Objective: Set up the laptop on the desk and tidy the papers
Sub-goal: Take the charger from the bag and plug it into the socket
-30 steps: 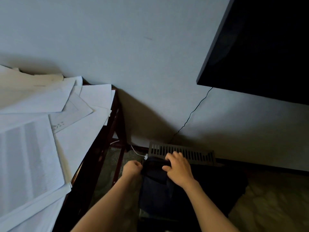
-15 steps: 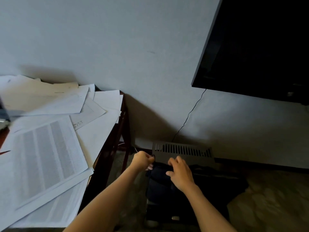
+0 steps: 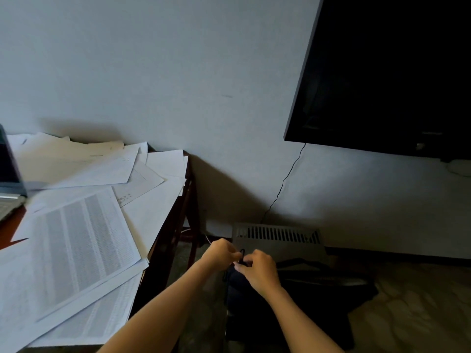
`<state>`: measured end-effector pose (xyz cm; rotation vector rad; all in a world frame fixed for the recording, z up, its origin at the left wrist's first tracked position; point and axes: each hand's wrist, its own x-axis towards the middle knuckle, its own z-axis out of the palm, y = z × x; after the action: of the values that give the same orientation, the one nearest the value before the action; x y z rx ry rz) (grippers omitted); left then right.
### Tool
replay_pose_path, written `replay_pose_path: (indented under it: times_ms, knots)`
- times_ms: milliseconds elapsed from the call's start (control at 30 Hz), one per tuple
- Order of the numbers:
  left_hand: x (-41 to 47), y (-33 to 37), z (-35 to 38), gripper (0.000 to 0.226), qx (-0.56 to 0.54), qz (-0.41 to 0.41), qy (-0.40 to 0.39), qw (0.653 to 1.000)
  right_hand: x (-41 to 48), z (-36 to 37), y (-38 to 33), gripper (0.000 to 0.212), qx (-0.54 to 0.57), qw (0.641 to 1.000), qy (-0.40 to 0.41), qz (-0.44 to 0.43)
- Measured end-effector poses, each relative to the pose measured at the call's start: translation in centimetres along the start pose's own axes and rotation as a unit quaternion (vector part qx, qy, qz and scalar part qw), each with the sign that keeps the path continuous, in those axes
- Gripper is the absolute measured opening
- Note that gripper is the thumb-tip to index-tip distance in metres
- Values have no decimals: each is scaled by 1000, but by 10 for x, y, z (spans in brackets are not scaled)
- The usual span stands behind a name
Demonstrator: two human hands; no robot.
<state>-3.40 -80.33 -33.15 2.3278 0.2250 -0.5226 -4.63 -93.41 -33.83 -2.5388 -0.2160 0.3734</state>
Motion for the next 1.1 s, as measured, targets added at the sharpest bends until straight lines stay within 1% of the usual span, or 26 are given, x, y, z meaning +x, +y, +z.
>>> replay_pose_path:
  times_ms: [167,333,433,467,567,700,767,833,933,1033,1100]
  knots:
    - [-3,-3,3,23,38,13,1,999,4,1,-6,22,19,999,22,30]
    - [-5,-2,14,30,102,31,2,994,8,-4,-5,24,10,1000,20,12]
    - [-3,0,17,22,134,49,0,990,6,-5,-4,23,24,1000,5,14]
    - [-3,0,18,20,137,52,7,989,6,-6,-2,23,41,999,-2,15]
    - [-3,-1,21,27,125,48,48,990,4,-13,4,17,86,996,-5,23]
    - [0,3,21,23,129,48,60,989,5,-16,11,17,77,996,-5,37]
    - [0,6,19,20,119,32,73,990,6,-14,13,20,78,996,-27,33]
    - [0,3,17,16,77,7,105,991,5,-12,17,21,78,995,-49,30]
    - [-3,-17,17,13,10,-58,148,987,6,-12,26,26,27,997,-70,32]
    - [-7,-35,23,16,-8,-109,139,984,6,-10,33,33,7,996,-76,46]
    - [-8,-34,29,14,-13,-110,147,983,4,-11,38,47,-35,993,-107,25]
